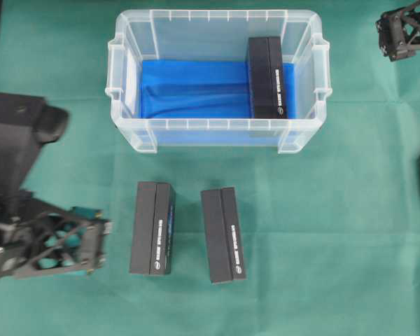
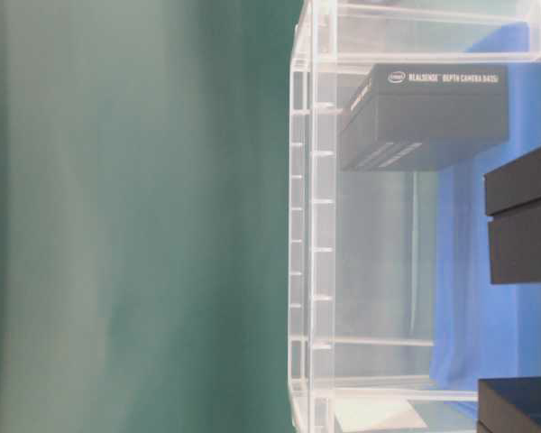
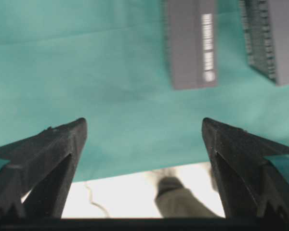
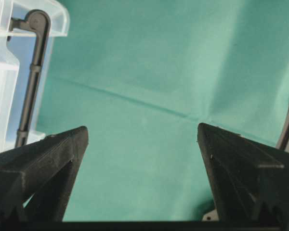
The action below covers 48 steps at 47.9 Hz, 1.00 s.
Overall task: Take out the box from the case.
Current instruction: 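Open the left gripper and withdraw it to the upper left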
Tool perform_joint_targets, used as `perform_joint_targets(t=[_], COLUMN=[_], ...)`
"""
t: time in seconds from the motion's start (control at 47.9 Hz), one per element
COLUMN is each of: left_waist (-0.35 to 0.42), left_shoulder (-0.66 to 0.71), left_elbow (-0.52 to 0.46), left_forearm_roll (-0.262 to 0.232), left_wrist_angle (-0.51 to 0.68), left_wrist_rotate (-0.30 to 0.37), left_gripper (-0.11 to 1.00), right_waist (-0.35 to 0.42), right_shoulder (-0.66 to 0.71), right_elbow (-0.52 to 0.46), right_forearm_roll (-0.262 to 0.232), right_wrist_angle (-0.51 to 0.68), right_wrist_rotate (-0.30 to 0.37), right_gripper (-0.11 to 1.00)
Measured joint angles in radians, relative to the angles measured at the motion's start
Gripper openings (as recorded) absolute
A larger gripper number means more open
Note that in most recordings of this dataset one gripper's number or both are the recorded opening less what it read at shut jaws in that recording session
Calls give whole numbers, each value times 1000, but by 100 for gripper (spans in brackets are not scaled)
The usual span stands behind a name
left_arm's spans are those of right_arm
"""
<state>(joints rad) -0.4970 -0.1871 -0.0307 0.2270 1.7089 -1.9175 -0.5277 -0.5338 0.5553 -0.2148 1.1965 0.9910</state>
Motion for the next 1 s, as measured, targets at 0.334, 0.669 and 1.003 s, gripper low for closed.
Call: perform_joint_targets(t=[0.334, 0.669, 1.003], left_waist=[-98, -74, 183], left_shoulder=[-123, -181, -265], left_elbow=[117, 175, 259], left_forearm_roll=[-2, -2, -2], left_wrist_angle=[8, 12, 14], left_wrist_rotate=[-124, -114, 133], left_gripper=[96, 96, 96], right_waist=[0, 0, 0], right_shoulder=[-2, -2, -2], right_elbow=[-3, -3, -3], right_forearm_roll=[6, 14, 35], right_wrist_angle=[2, 2, 2], right_wrist_rotate=[0, 6, 9], right_gripper=[91, 91, 91])
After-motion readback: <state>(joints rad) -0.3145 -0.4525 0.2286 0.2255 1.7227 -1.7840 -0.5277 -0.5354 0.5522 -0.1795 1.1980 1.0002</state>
